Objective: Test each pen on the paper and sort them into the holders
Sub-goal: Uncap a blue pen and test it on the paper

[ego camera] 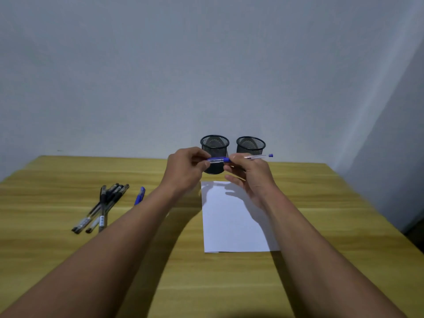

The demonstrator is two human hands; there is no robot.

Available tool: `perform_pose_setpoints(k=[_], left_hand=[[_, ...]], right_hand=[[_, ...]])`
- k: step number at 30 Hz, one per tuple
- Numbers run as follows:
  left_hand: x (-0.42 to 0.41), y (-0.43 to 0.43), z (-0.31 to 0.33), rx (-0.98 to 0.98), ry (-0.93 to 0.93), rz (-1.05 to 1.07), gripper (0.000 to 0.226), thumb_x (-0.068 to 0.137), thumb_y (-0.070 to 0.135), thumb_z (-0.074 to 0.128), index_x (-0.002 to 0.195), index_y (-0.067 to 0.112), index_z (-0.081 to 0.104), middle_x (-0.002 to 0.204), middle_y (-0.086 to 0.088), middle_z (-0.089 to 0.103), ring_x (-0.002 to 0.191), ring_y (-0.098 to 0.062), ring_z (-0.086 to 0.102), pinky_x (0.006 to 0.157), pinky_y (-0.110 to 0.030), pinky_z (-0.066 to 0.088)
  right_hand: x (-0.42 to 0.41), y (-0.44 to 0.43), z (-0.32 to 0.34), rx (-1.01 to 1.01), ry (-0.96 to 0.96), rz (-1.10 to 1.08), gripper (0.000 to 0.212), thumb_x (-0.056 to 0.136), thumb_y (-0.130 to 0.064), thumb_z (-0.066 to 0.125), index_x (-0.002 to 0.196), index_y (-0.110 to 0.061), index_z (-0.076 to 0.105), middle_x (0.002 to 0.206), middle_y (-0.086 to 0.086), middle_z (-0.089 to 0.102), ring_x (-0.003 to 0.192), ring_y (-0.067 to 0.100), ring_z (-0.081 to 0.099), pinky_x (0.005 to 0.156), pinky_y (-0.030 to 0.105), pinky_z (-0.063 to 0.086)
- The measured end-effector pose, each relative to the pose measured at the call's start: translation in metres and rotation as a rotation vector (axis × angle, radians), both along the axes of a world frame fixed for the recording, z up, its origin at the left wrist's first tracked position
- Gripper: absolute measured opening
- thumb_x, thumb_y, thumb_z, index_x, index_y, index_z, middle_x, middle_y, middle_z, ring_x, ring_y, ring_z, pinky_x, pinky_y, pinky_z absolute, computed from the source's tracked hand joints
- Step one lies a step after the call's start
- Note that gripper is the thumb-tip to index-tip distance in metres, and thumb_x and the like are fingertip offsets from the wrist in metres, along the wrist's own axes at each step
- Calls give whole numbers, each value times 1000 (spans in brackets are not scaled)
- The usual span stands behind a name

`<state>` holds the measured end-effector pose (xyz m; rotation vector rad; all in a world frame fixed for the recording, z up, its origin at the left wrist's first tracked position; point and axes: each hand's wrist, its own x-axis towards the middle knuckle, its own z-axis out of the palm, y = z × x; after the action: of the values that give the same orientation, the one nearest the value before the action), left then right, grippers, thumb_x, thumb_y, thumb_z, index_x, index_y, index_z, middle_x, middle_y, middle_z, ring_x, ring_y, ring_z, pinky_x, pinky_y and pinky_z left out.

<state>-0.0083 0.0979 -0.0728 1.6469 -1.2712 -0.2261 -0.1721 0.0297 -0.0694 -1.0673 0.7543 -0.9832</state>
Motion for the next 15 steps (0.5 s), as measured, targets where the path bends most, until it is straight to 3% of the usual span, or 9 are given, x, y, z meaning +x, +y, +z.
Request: perform_pose_setpoints(k=[2,4,8,15], left_hand=[[-5,1,2,-8,100,-40,9,84,18,74,93,20,76,86,3,76,80,-10,71,75,-18,53],[-10,5,6,-34,358,-112,9,86,10,73,94,15,75,89,-9,75,80,-20,71,75,-28,59],[-19,14,14,-82,767,-180,14,86,-4,71,99,-1,73,93,-21,72,78,-24,71,78,-27,60],[-19,18,18,-98,898,-184,16,83,-5,72,99,-2,73,97,-24,73,82,-27,72,79,-26,60]], right_hand=[[-3,2,3,4,-12,20,5,95,-8,70,99,-8,69,82,8,77,72,12,76,68,28,65],[-6,4,5,29,-40,38,3,95,-8,70,98,-7,70,81,9,77,72,13,76,71,29,65],[-10,7,8,80,-101,80,8,94,-6,70,101,-2,71,80,11,77,72,14,77,74,29,65],[-4,14,8,140,-196,92,17,95,-1,68,111,5,68,77,13,76,69,16,77,67,24,64]])
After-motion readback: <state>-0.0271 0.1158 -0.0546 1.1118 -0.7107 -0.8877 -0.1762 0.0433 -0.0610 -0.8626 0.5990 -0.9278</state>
